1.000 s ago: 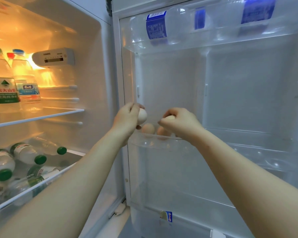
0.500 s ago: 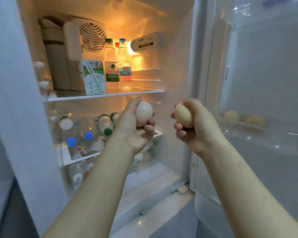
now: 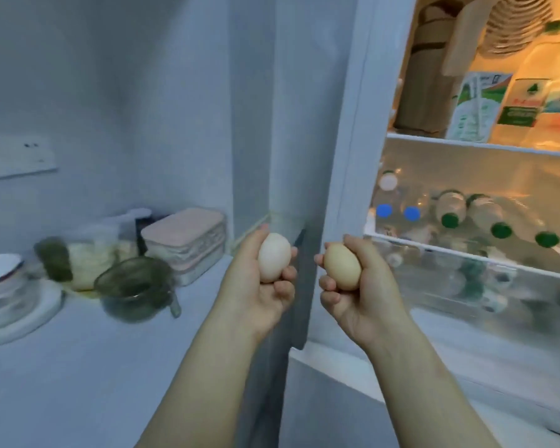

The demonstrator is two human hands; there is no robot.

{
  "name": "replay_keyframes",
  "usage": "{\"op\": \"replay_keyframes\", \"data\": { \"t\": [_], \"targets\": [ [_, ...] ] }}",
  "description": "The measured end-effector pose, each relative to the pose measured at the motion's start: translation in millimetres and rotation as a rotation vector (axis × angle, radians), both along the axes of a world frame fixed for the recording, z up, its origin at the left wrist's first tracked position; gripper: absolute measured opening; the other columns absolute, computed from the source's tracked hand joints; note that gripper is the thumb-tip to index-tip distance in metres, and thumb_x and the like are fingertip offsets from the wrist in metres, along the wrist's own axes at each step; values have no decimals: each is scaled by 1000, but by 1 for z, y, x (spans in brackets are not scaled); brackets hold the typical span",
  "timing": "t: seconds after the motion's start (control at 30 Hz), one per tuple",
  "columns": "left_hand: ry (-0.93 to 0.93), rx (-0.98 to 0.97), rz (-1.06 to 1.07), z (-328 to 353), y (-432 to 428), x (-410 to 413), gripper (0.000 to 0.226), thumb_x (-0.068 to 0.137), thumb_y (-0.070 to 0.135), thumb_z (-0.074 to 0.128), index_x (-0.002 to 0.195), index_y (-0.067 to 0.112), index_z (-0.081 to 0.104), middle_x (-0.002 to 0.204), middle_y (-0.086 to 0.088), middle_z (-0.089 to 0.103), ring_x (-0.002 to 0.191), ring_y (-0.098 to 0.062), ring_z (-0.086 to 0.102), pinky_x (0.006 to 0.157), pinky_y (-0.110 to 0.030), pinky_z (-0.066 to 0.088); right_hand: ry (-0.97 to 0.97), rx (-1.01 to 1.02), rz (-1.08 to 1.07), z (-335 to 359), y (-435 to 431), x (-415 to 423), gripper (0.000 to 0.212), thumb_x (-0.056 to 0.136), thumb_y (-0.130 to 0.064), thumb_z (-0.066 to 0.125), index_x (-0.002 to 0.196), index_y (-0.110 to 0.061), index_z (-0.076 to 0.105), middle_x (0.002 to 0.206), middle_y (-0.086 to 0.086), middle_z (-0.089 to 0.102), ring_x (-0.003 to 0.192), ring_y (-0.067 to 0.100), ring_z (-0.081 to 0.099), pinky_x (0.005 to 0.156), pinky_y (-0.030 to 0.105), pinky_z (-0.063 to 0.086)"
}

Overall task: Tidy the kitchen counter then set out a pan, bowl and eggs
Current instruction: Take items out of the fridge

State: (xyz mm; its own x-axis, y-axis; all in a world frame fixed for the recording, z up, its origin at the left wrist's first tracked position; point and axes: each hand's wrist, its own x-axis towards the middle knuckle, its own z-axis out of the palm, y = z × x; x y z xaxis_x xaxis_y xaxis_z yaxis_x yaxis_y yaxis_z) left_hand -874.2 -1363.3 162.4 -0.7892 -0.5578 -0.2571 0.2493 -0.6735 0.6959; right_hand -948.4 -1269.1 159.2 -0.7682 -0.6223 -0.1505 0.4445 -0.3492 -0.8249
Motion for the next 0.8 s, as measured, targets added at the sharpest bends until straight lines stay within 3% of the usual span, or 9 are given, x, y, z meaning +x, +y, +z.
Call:
{"op": "replay_keyframes", "data": {
  "t": [0.2,0.37,0.8],
  "targets": [
    [-72,27,413,-21,-25,141,27,89,36,54,84,9,54,66,-5,58,37,-8,41,29,-10,26,-57,68,355,-23,-59,112,17,90,-25,51,82,-10,54,58,6,59,36,12,39,32,15,29],
    [-79,28,811,-27,-19,295,29,91,37,52,81,10,54,70,-4,56,38,-7,41,30,-9,26,-97,105,720,-35,-89,261,18,90,-26,51,80,-12,56,53,4,59,32,11,41,33,11,30],
    [-128,91,1517,-48,130,717,27,88,38,56,91,11,53,69,-6,57,37,-8,42,29,-11,28,-95,195,1438,-56,-21,669,16,90,-24,53,84,-10,57,61,7,59,37,11,45,33,16,33]
  ]
}}
